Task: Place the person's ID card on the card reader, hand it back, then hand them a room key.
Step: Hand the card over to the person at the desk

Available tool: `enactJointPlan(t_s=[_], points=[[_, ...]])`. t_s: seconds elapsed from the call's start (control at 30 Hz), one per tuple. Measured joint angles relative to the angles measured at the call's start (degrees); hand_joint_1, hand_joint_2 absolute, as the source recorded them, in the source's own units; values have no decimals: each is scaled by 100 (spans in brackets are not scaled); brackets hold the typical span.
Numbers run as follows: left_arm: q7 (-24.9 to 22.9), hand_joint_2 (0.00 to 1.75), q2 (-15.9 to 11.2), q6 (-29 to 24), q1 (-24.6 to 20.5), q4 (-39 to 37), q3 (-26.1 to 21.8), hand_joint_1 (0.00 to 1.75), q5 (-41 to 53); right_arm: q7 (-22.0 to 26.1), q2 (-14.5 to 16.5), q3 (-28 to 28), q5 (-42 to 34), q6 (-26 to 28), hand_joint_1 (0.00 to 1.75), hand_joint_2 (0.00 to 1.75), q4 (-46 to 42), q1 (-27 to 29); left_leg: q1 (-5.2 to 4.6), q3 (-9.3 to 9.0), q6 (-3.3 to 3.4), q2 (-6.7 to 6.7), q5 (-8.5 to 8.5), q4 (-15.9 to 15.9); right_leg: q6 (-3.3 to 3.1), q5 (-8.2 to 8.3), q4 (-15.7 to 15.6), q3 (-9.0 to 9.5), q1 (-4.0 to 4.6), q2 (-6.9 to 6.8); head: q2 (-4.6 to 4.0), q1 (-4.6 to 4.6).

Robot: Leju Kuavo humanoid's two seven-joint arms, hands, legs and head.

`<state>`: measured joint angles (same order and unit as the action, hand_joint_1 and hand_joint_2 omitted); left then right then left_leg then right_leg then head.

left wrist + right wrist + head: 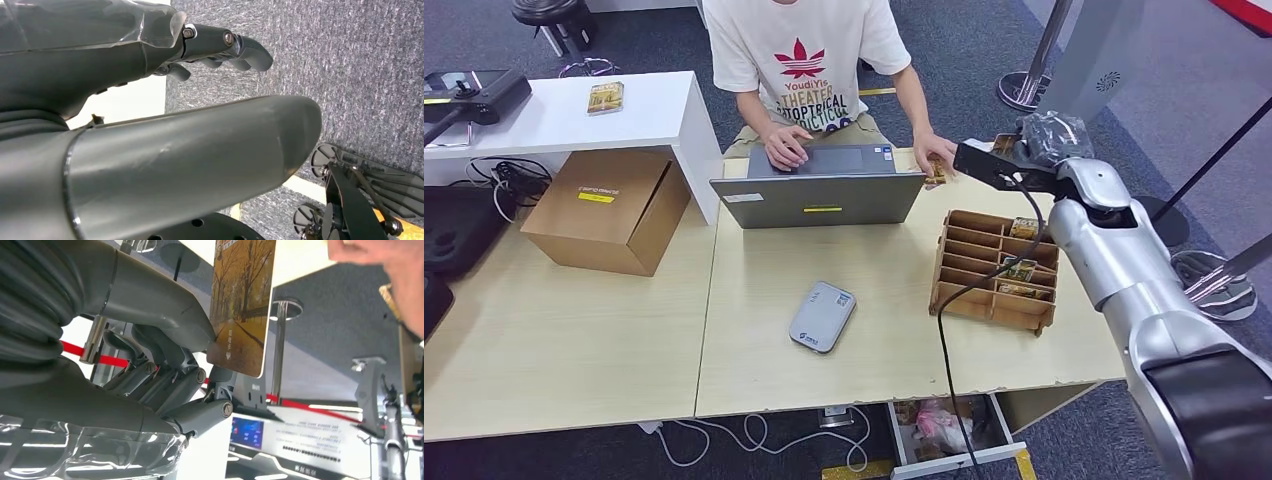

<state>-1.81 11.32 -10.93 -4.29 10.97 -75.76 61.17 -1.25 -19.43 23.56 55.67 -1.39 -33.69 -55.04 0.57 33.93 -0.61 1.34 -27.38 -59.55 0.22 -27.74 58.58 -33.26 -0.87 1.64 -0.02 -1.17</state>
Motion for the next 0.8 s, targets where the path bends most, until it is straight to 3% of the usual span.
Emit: enactJointPlan(t_s=[0.33,0.8], points=[[2,0,0,68,-35,0,9,0,74,-210,156,-232,278,1058,175,175,-452,141,1,0,0,-2,0,1,0,0,0,-1,1,2,0,0],[-28,0,-26,99,-86,0,118,0,185,-90,994,-303,534,1542,175,175,-504,196,3,0,-1,-2,1,1,0,0,3,0,3,3,0,0]])
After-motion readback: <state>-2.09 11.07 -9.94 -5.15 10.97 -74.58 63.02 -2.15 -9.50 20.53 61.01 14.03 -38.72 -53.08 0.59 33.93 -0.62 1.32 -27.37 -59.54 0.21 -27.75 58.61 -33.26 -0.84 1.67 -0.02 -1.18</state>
